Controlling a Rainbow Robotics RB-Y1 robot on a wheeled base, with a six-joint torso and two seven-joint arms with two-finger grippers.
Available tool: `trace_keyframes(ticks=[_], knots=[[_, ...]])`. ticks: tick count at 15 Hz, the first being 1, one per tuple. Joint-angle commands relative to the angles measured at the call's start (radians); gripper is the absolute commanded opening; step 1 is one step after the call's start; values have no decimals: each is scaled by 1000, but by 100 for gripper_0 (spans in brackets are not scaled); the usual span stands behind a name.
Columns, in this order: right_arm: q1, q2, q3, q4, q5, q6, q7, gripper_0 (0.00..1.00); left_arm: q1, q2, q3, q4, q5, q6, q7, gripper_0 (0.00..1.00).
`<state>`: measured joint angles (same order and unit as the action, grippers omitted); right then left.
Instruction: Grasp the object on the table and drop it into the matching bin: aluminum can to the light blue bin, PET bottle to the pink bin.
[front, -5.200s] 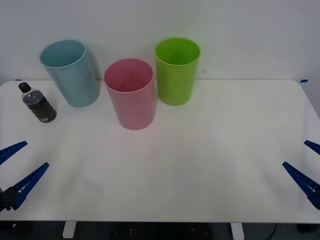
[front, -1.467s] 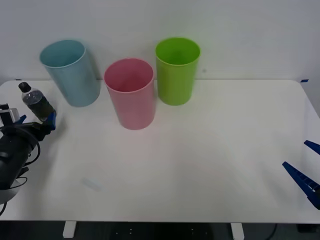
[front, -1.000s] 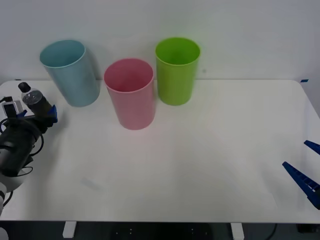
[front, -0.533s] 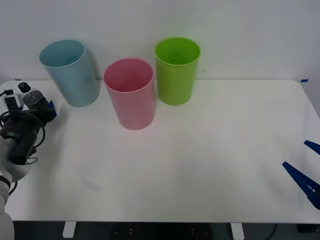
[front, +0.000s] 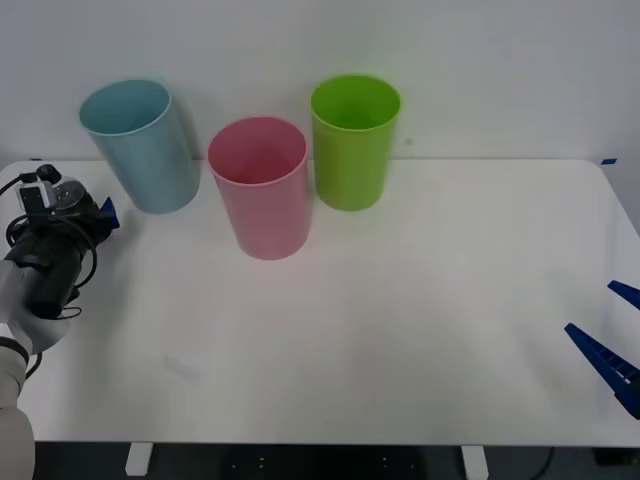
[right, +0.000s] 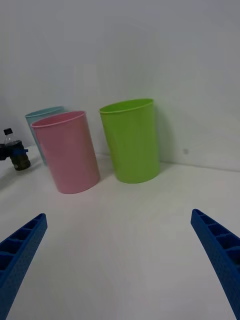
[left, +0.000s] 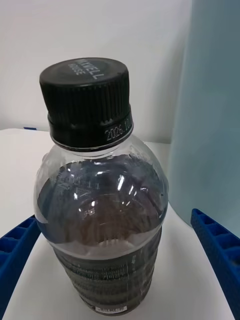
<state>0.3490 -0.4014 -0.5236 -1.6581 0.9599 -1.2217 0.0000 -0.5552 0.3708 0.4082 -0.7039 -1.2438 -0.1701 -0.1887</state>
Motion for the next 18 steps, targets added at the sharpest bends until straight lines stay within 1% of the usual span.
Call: trace_keyframes(ticks=[1,2,3,4,11,13,14,16,18], knots=[[0,0,0,0,0,0,0,100,0,-1,0,0,-2,0,-2,58],[0,0,0,0,0,0,0,100,0,-1,0,0,-2,0,0,24],[0,0,0,0,0,0,0,100,1,-1,0,0,-2,0,0,10],[0,0,0,0,0,0,0,100,0,-1,0,0,-3,3,-2,0],[0,0,0,0,0,0,0,100,1,-1,-22,0,1,1,6,0],[0,0,0,0,0,0,0,100,4,0,-26,0,4,-17,8,0],[0,0,0,0,0,0,0,100,9,2,-35,0,21,-25,9,0],[0,0,0,0,0,0,0,100,24,25,-100,0,87,-28,8,0],[0,0,0,0,0,0,0,100,37,48,-118,0,118,-75,9,0]])
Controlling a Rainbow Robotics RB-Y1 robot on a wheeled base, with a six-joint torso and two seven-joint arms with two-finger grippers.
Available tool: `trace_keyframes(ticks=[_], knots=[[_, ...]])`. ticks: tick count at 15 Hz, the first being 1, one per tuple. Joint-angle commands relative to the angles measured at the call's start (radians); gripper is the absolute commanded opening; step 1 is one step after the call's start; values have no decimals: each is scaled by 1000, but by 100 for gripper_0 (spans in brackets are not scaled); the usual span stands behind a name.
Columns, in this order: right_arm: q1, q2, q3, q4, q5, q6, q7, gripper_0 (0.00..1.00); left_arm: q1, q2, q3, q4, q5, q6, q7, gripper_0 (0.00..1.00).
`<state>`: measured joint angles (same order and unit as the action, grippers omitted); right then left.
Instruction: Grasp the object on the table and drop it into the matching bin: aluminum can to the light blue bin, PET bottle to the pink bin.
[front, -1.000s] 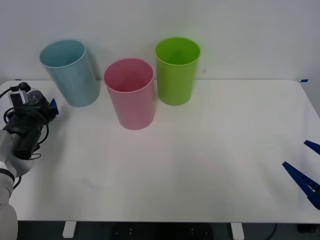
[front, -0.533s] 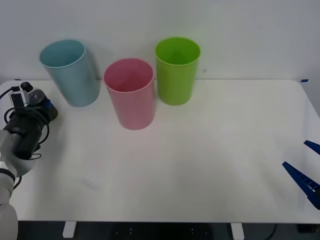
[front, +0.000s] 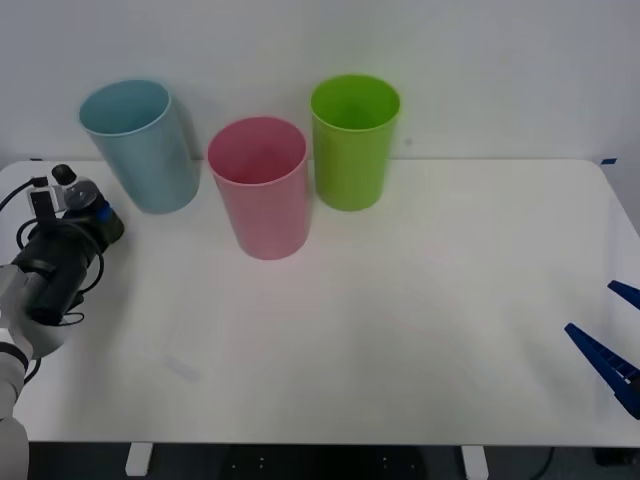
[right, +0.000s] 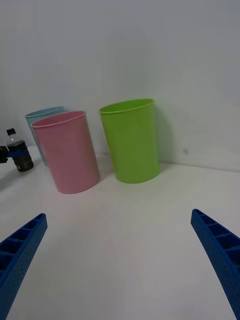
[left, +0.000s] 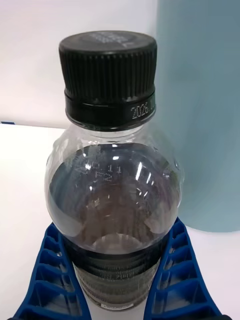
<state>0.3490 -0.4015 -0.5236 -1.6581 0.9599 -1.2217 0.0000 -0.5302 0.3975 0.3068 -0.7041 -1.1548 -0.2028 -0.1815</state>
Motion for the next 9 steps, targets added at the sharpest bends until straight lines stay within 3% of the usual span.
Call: trace_keyframes(ticks=[1,5,9], knots=[[0,0,0,0,0,0,0,100,21,29,-21,0,35,-63,2,0],[0,0,0,0,0,0,0,100,67,54,-32,-29,73,-135,2,0],[0,0,0,0,0,0,0,100,190,60,-71,-196,149,-138,16,0]])
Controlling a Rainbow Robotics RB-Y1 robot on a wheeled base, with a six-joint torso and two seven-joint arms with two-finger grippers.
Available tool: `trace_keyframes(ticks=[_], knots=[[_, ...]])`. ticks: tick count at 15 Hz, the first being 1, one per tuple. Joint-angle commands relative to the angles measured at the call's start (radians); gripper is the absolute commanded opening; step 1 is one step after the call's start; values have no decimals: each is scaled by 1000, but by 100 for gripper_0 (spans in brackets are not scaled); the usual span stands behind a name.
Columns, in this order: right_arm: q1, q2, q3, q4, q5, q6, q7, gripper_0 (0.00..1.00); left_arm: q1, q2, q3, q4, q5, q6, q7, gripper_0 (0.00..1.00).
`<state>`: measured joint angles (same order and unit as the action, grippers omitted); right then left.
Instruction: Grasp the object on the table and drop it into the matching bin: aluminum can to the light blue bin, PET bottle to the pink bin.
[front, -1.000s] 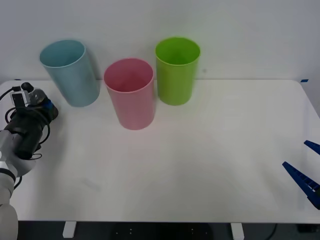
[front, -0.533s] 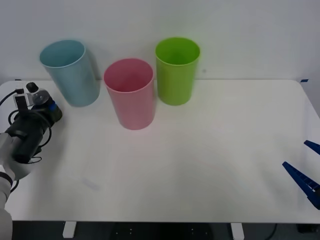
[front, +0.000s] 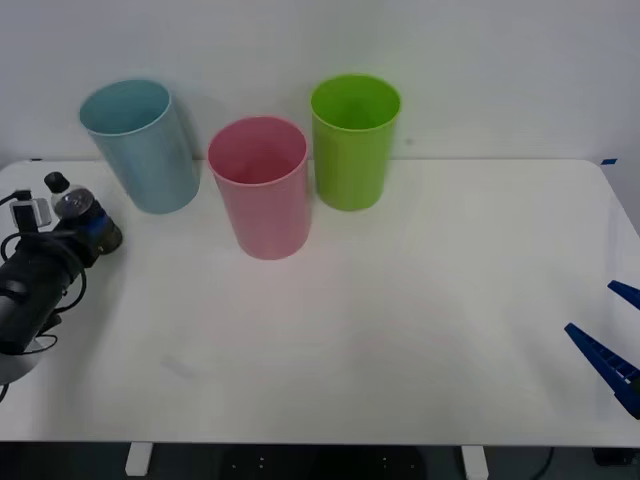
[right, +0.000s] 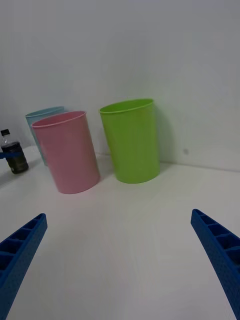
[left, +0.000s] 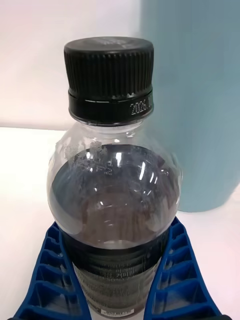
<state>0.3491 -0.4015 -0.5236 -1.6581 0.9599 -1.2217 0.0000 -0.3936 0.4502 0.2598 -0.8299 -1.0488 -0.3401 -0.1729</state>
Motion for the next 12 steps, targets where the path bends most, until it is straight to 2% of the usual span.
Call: trace_keyframes(ticks=[1,4,7,12], knots=[[0,0,0,0,0,0,0,100,76,15,-33,-101,61,0,10,0],[0,0,0,0,0,0,0,100,156,48,-80,-213,148,1,27,0],[0,0,0,0,0,0,0,100,240,56,-90,-371,191,7,58,0],[0,0,0,0,0,0,0,100,325,56,-90,-607,181,7,220,0]])
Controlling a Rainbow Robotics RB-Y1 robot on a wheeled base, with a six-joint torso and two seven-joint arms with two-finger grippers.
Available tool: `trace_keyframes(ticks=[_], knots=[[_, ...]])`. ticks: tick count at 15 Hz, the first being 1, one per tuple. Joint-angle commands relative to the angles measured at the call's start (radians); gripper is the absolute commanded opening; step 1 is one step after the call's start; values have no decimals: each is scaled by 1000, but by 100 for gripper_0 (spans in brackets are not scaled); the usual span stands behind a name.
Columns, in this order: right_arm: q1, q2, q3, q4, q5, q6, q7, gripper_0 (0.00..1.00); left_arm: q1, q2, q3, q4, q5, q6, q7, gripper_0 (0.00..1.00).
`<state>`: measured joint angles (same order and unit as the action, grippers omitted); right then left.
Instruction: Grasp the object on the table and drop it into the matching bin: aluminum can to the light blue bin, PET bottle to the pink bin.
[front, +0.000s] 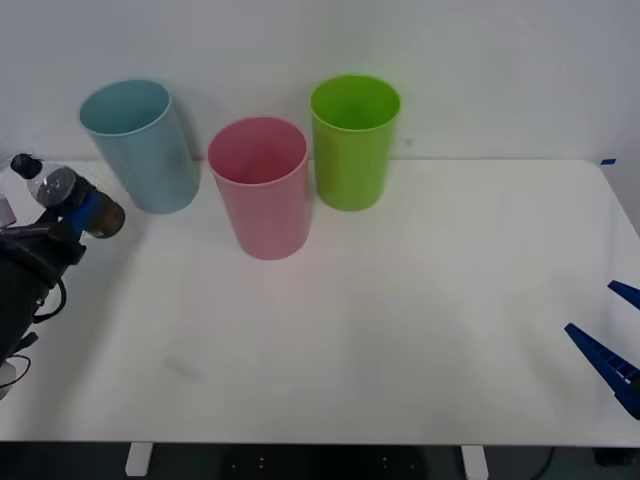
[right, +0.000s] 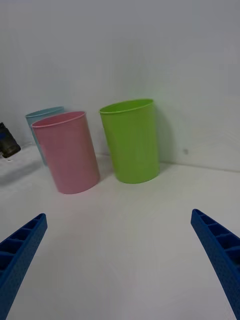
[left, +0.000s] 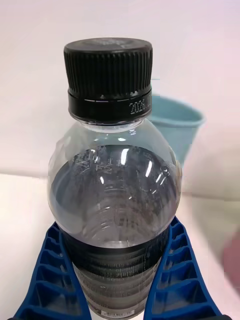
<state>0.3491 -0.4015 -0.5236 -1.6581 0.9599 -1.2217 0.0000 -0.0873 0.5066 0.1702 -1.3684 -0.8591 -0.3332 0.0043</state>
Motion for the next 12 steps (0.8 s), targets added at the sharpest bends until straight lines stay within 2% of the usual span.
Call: trace_keyframes(ticks=[1,5,9,12], knots=[[0,0,0,0,0,0,0,100,23,3,0,-107,-15,-1,68,0],[0,0,0,0,0,0,0,100,21,30,-3,-196,-6,-9,102,0],[0,0,0,0,0,0,0,100,8,79,-3,-274,-1,-61,238,0],[0,0,0,0,0,0,0,100,-45,133,-15,-279,-3,-112,338,0]])
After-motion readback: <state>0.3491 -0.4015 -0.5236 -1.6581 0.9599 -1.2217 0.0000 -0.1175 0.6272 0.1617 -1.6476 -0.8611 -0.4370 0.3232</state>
